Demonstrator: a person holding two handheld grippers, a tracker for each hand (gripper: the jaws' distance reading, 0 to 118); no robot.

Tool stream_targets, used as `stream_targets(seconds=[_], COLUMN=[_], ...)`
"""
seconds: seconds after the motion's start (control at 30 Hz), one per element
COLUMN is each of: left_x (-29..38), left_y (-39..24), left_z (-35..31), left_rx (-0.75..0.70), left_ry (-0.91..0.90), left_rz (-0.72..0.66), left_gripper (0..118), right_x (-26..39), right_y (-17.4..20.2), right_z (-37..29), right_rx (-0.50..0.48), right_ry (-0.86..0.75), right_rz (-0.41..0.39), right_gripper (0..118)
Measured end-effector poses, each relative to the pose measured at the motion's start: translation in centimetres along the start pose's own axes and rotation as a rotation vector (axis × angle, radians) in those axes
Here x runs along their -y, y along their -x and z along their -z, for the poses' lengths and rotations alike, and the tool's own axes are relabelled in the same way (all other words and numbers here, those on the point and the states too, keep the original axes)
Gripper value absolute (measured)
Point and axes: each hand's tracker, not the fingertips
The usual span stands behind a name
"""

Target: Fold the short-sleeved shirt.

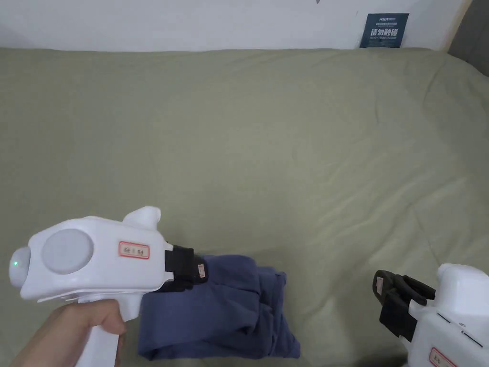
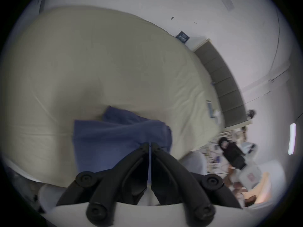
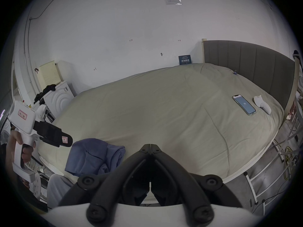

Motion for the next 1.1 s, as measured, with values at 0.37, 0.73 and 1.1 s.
stream_targets(seconds=[0.37, 0.73, 1.1], left_x=[2.3, 0.8, 0.9], left_y=[3.0, 1.3, 8.4], left_z=[12.0, 4.7, -4.3], left_rx=[0.254, 0.180, -0.064], left_ry=[0.134, 0.030, -0.041], left_rz=[-0.159, -0.021, 0.010], left_gripper=[1, 1, 1], right_x=[0.3, 0.3, 4.8], right_y=[0.2, 3.6, 6.0], right_z=[0.1, 4.4, 19.8], right_rx=[-0.012, -0.281, -0.707], right_ry=[0.036, 0.211, 0.663], right_rz=[-0.016, -0.003, 0.313], right_gripper=[2, 1, 2])
